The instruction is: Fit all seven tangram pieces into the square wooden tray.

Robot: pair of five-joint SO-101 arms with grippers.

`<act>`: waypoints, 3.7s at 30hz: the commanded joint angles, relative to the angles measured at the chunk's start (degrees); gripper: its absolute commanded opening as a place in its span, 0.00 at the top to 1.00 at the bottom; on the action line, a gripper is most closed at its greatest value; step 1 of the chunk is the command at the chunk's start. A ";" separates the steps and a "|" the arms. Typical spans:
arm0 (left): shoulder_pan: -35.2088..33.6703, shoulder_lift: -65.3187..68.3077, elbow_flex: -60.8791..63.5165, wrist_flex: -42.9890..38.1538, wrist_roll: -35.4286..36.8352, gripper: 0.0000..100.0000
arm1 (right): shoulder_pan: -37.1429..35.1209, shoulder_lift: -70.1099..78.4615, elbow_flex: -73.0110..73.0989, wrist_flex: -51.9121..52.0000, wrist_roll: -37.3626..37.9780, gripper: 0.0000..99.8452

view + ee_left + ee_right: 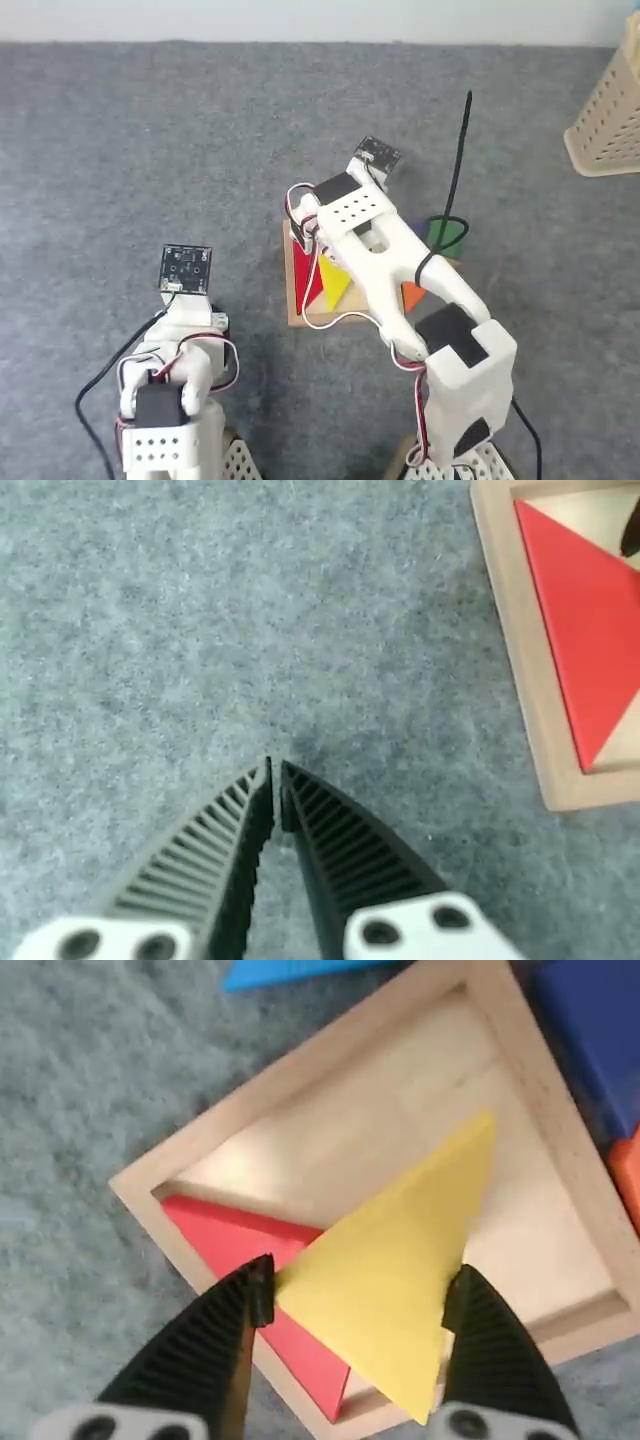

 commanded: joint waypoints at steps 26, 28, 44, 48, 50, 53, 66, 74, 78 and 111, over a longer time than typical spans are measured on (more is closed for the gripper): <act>0.26 -1.05 -0.57 0.35 -0.09 0.98 | 14.20 -17.10 -2.02 0.40 57.76 0.99; 0.26 -1.05 -0.57 0.35 -0.09 0.98 | 15.43 -18.86 5.98 -6.90 58.11 0.99; 0.26 -1.05 -0.57 0.35 -0.09 0.98 | 21.58 -37.23 35.87 -29.58 71.12 0.99; 0.26 -1.05 -0.57 0.35 -0.09 0.98 | 17.98 -32.48 35.78 -30.90 72.79 0.99; 0.26 -1.05 -0.57 0.35 -0.09 0.98 | 17.36 -28.97 35.78 -33.01 72.79 0.99; 0.26 -1.05 -0.57 0.35 -0.09 0.98 | 17.27 -25.19 34.99 -36.79 72.53 0.99; 0.26 -1.05 -0.57 0.35 -0.09 0.98 | 17.01 -13.23 27.78 -37.49 72.35 0.99; 0.26 -1.05 -0.57 0.35 -0.09 0.98 | 17.19 -14.90 27.25 -29.14 72.35 0.99; 0.26 -1.05 -0.57 0.35 -0.09 0.98 | 17.27 -19.12 28.40 -25.98 72.35 0.99; 0.26 -1.05 -0.57 0.35 -0.09 0.98 | 11.56 -22.99 36.92 -23.96 72.26 0.99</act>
